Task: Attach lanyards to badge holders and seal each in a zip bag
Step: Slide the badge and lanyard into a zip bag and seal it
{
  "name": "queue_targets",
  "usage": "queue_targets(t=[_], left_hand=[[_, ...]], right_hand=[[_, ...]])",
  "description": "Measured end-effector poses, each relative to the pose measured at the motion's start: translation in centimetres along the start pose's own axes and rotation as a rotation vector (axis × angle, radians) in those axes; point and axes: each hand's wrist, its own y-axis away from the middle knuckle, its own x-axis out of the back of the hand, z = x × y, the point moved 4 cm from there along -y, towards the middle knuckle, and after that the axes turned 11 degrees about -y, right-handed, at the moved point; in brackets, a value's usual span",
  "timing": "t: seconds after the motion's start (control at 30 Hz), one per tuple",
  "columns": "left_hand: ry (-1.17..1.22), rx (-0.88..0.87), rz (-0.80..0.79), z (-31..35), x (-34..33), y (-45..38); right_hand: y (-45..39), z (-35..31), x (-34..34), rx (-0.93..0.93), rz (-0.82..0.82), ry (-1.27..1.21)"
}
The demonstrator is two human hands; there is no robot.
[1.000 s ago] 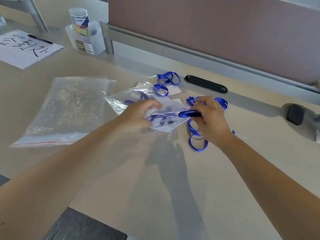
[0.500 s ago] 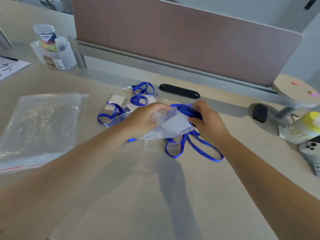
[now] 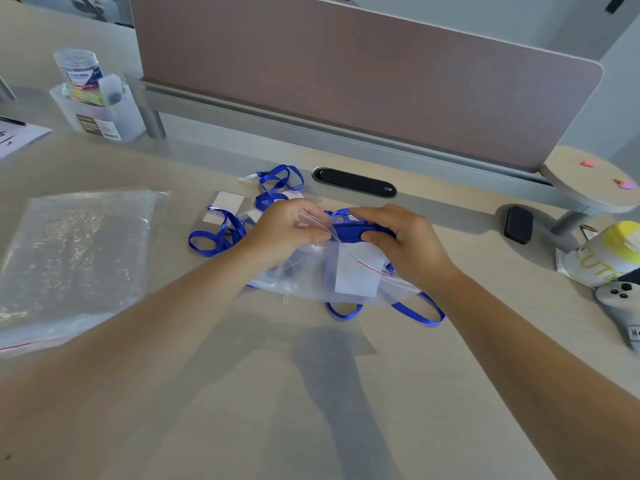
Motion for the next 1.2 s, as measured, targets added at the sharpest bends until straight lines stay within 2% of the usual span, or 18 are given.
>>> queue_targets(t=[0.07,0.17,0.27,0.43,0.5,0.6,0.67,0.77,0.93,1.07,1.2], left_hand=[[0.026,0.004,-0.012,0.0,-0.3,-0.2],[0.06,0.015,-0.028,0.0,-0.8,-0.4],[0.068,0.047,-0.027,0.0,-1.3,-0.7],[0.165,0.136,0.066,-0.3,-1.6,-1.3],[0.201,0.159,0.098,-0.3,-1.6,-1.5],[0.289,0.167,0.131,0.1,-1.6,-1.9],[0.348,0.151,0.13,0.4,-1.5,-2.1],[0.399,0.099,0.12,0.6,-1.3,-2.4],[0.464,0.093,0.224,0.3,0.2,-2.7],[0.46,0.111,0.264,0.0,1.2,-2.7],[0.441,0.155,0.261,-1.4,1.9,-2.7]], right_hand=[[-0.2,0.2,-0.1,-0.108,0.015,-0.093],[-0.3,0.5,-0.1,-0.144,0.066,-0.208],[-0.4,0.8,0.0,-0.177,0.077,-0.213],[0.2,1.6,0.7,-0.255,0.068,-0.195],[0.4,1.5,1.0,-0.244,0.035,-0.13],[0.4,1.7,1.4,-0.203,-0.027,0.177],[0.5,2.0,1.5,-0.202,-0.035,0.287],[0.6,2.3,2.0,-0.218,0.018,0.263],[0.8,2.8,3.2,-0.279,0.061,0.223],[0.5,2.9,4.1,-0.282,0.164,0.078],[0.1,2.2,4.6,-0.235,0.344,-0.379]])
